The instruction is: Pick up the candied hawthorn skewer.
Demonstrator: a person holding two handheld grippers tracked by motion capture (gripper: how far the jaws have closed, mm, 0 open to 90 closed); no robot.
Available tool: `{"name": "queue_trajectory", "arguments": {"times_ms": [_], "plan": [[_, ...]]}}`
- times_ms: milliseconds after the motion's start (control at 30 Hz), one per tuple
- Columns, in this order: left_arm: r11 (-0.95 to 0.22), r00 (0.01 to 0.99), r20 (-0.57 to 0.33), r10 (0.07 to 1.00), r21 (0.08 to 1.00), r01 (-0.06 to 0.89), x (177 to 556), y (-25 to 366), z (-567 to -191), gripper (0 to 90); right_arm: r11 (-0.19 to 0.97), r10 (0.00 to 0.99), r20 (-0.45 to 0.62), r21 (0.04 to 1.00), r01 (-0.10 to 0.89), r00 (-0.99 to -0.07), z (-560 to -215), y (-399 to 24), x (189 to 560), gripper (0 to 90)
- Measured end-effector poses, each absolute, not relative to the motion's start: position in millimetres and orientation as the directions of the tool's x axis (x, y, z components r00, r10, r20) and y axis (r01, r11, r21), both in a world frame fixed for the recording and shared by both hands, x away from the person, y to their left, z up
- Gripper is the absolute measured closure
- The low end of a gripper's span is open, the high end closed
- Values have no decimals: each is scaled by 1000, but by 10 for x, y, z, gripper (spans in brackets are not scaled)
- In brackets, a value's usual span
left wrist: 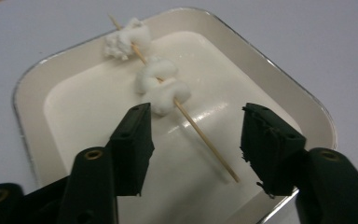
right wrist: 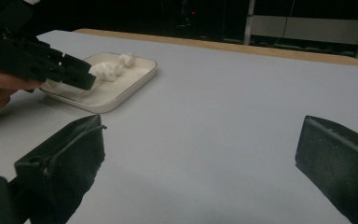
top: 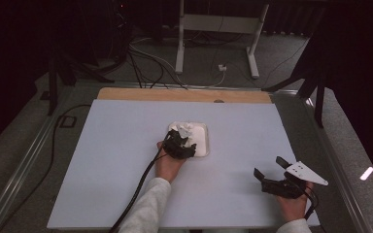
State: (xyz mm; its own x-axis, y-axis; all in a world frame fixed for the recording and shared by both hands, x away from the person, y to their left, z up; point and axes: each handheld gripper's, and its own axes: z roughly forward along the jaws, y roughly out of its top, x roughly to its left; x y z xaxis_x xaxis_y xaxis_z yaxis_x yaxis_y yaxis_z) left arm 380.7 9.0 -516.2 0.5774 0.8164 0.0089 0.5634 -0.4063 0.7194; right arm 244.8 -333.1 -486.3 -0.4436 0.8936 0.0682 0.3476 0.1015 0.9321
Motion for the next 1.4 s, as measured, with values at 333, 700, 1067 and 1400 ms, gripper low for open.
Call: {"name": "queue_trajectory", "arguments": {"times_ms": [333,700,1067,1400], "plan": [[-385,522,-10,853,664,641,3883,192,-5146,840,98,896,71,931,353,-438,-4865,-3341,2447,12],[-334,508,-95,856,647,685,3948,304,-5132,900,97,896,73,930,354,-438,-4866,-3344,2448,12],[-291,511,-136,849,687,666,3859,401,-5027,900,97,895,77,928,359,-440,-4875,-3345,2454,12],[-260,534,-141,833,753,604,3711,588,-4849,900,90,892,88,926,366,-443,-4882,-3341,2460,12]]}}
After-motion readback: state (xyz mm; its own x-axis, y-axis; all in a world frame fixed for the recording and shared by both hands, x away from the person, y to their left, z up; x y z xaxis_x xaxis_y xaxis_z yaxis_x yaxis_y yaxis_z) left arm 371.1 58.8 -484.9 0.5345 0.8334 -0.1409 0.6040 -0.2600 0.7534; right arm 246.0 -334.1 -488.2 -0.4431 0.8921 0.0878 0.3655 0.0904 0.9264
